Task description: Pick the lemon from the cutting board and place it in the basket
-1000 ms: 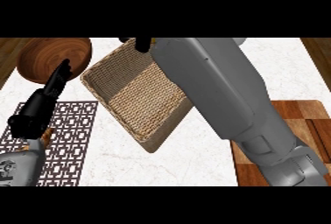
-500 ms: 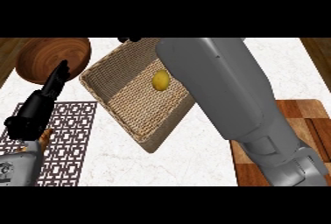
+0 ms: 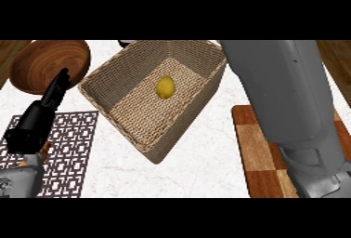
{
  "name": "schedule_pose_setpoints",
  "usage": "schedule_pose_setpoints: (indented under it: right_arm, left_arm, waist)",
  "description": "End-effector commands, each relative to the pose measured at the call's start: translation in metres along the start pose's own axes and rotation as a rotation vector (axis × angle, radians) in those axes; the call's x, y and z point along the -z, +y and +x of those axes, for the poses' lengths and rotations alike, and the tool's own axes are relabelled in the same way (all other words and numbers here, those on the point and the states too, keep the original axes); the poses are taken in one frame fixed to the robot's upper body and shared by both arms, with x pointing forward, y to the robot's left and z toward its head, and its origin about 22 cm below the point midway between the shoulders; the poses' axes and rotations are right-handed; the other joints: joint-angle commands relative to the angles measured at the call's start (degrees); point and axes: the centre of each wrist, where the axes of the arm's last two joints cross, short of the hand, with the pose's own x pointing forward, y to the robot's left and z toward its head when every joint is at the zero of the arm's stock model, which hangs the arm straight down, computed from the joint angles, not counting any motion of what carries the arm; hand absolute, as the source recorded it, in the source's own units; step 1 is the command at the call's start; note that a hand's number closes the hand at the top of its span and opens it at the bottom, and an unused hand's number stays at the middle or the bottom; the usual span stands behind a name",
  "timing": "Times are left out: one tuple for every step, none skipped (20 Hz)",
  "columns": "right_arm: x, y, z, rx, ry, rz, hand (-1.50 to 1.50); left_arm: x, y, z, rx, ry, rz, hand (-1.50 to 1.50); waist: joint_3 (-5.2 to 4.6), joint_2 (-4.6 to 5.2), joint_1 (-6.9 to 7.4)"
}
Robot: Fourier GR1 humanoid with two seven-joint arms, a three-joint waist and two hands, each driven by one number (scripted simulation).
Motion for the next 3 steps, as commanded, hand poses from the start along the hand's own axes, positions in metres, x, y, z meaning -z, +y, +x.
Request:
schedule_pose_setpoints:
  right_arm:
    - [0.01, -0.041, -0.008, 0.168, 0.142, -0.149, -1.5]
    - [0.005, -0.032, -0.029, 0.173, 0.15, -0.195, -1.5]
    - [0.003, -0.049, -0.024, 0.18, 0.158, -0.187, -1.5]
  left_arm:
    - [0.007, -0.003, 0.006, -0.013, 0.014, 0.02, 0.0]
    - [-0.01, 0.009, -0.003, -0.003, 0.016, 0.028, 0.0]
    - [-0.005, 0.007, -0.003, 0.008, 0.015, 0.025, 0.0]
  waist:
    - [0.05, -0.31, -1.45]
    - [0.04, -0.53, -1.02]
    - [0.03, -0.53, -1.48]
